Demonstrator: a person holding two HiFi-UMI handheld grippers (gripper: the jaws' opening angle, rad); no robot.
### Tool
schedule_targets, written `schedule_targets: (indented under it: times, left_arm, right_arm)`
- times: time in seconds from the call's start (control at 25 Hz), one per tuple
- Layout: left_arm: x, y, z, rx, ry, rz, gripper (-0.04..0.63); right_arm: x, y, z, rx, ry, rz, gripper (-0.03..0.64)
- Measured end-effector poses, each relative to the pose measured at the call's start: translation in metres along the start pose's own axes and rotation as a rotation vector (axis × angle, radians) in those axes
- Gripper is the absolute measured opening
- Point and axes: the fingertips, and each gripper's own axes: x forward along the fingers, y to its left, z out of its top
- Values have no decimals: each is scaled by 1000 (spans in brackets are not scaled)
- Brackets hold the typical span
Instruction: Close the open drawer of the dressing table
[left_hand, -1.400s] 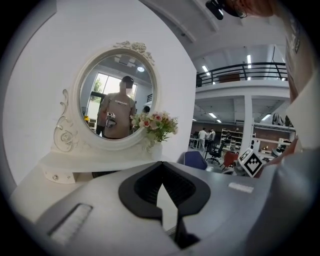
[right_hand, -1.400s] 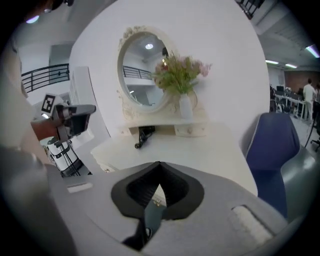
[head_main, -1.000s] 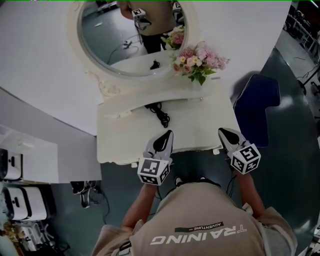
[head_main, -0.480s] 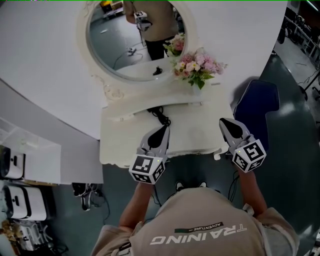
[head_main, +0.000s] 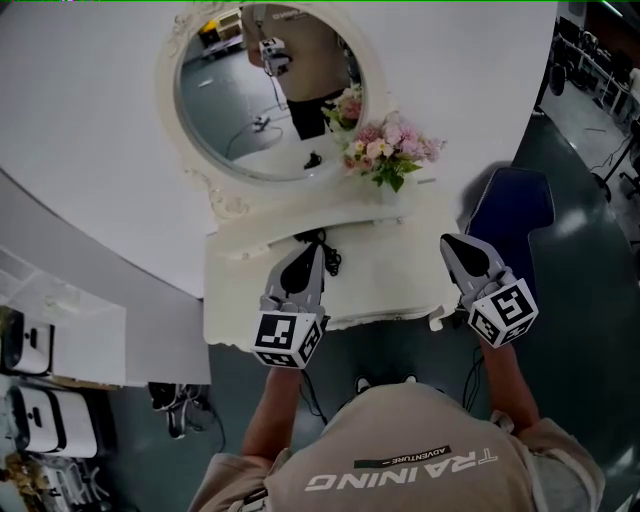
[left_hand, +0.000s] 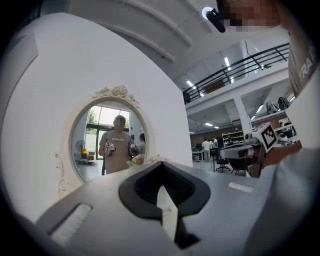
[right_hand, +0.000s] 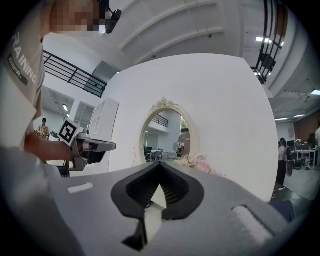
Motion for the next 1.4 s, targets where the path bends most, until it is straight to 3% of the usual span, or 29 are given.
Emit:
schedule_targets:
  times: [0.16, 0.76, 1.4]
  left_arm:
    - [-11, 1, -3, 9, 2, 26, 18]
    - [-40, 0, -32, -77, 23, 63, 18]
    - [-42, 1, -41, -72, 48, 51, 18]
  right_arm:
    - [1, 13, -7, 14, 20, 34, 2]
    - [-1, 35, -23, 7, 41, 54, 2]
    - [-2, 33, -34, 22, 45, 29, 2]
